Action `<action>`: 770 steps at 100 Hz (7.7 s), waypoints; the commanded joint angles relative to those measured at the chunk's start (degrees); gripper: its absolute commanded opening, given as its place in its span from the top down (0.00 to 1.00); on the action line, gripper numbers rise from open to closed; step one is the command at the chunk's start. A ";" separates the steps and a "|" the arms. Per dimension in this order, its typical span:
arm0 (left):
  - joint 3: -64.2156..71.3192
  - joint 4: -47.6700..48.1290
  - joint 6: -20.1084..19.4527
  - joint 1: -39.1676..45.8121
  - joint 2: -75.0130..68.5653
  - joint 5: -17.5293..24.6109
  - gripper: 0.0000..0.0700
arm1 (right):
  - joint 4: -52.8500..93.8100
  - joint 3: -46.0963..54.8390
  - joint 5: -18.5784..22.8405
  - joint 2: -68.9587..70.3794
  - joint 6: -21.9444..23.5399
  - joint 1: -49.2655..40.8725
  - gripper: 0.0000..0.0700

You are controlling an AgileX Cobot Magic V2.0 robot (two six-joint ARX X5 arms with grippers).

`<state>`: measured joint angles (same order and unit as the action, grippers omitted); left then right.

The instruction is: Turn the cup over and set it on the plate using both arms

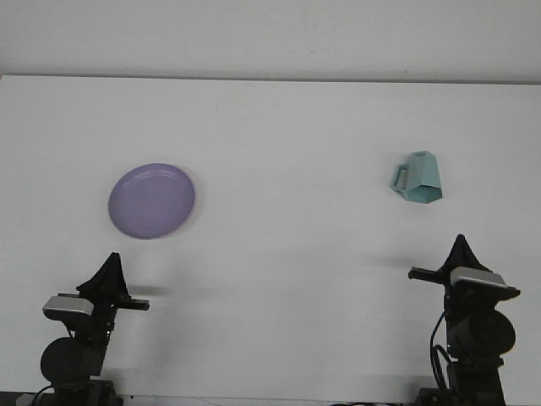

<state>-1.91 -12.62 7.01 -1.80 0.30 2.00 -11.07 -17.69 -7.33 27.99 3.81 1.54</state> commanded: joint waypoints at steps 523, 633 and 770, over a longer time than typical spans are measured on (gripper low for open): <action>-3.52 2.91 11.82 -0.09 0.15 0.11 0.98 | 82.16 -76.15 7.98 57.72 -8.00 -35.08 0.47; -73.13 54.95 -8.09 -27.10 75.93 20.98 0.38 | 33.53 -12.37 4.31 -9.62 -3.82 -10.03 0.47; -100.48 67.98 -11.76 -47.98 117.92 14.32 1.00 | 33.40 -12.37 4.33 -9.62 -3.76 -10.05 0.47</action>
<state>-101.10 54.87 -3.68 -49.06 117.32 16.64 23.05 -29.61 -2.83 18.35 -0.97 -8.51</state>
